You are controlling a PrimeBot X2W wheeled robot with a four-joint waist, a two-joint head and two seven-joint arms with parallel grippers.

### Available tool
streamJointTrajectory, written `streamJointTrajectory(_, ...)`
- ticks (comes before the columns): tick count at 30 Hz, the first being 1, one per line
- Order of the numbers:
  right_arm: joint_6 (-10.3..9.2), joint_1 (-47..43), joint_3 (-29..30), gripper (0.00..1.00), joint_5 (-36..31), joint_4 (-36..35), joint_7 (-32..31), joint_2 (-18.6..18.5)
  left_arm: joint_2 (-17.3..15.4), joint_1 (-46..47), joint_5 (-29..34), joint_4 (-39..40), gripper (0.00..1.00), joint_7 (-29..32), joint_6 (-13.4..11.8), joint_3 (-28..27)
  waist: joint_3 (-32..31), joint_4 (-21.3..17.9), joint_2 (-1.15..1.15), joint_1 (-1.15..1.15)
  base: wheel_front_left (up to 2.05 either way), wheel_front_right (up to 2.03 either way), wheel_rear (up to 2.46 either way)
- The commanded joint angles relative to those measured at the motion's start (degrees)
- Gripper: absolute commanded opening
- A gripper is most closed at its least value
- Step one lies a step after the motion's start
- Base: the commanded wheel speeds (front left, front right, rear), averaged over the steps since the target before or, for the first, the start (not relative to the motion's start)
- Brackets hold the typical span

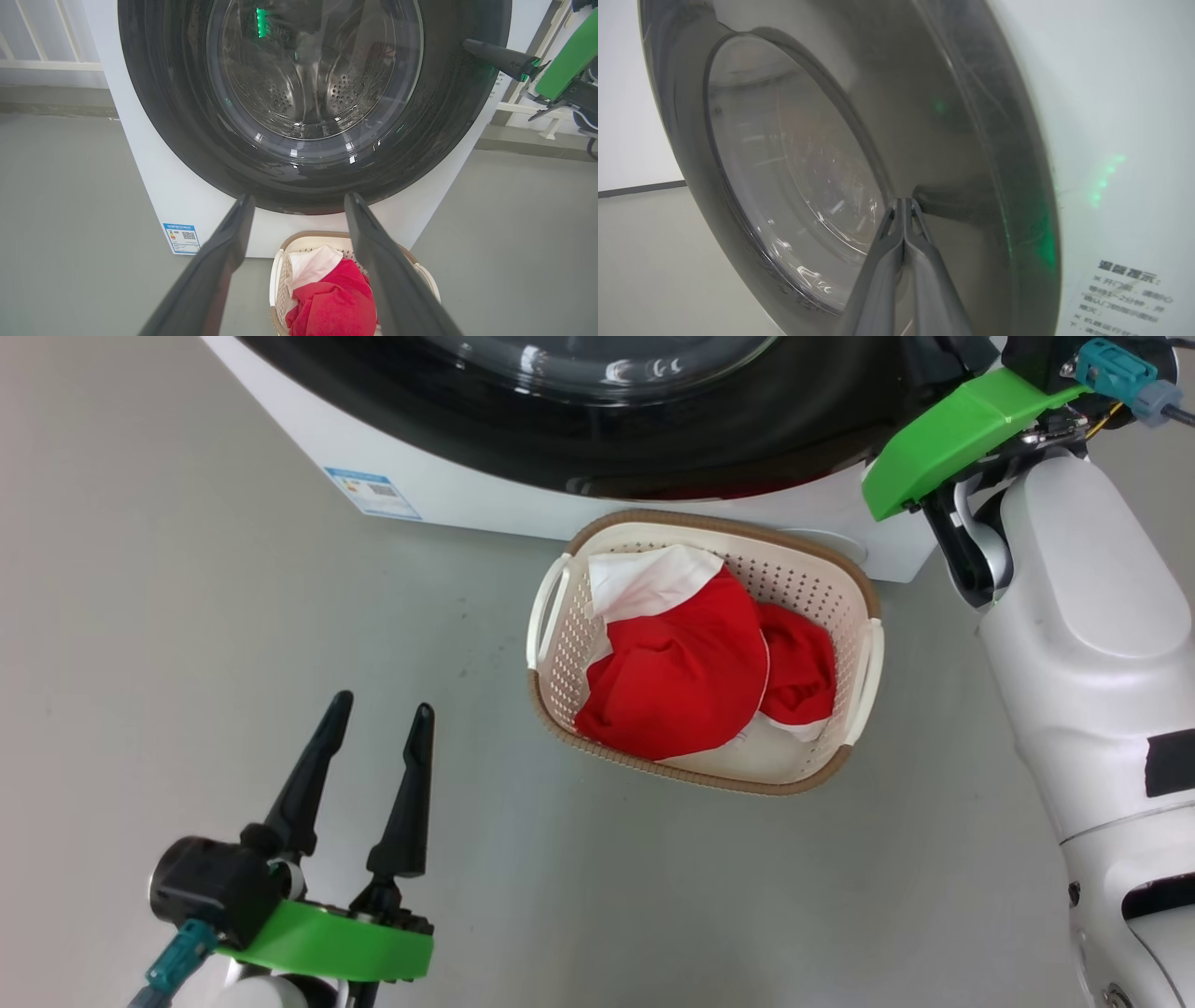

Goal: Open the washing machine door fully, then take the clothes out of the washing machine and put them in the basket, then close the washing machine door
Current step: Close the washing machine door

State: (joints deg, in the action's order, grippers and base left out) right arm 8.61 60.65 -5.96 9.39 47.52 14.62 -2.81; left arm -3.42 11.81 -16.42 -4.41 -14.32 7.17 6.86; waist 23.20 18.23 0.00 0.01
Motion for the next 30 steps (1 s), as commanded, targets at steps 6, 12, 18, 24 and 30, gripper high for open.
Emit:
streamJointTrajectory(6,-1.12,-0.7,-1.3,1.00,5.2,-2.8,0.4,-0.2,-1.6,0.9,-1.2,0.3,1.00,-0.7,0.3,-1.9,-1.5,-2.2,0.00,-0.01,0.00,0.00,0.00)
streamJointTrajectory(12,-1.12,-4.6,-4.2,1.00,7.4,-6.9,0.4,-0.1,-1.5,1.4,-1.8,0.8,1.00,-0.7,0.3,-2.6,-3.1,-5.2,0.00,-0.01,0.00,0.00,0.00)
streamJointTrajectory(18,-1.12,-10.6,-5.7,1.00,3.7,-11.0,0.4,-0.7,-1.4,1.3,-2.0,0.6,1.00,-0.7,0.3,-3.7,-5.8,-8.9,0.00,-0.01,0.00,0.00,0.00)
streamJointTrajectory(24,-1.12,-17.1,-4.8,1.00,2.3,-15.8,0.4,-0.5,-1.8,-0.1,-2.7,0.1,1.00,-0.7,0.3,-4.2,-9.3,-12.8,0.00,-0.01,0.00,0.00,0.00)
streamJointTrajectory(30,-1.12,-23.5,-3.3,1.00,2.1,-19.3,0.4,-0.2,-1.1,-1.6,-1.5,-0.6,1.00,-0.7,0.3,-7.0,-13.0,-15.8,0.00,-0.01,0.00,0.00,0.00)
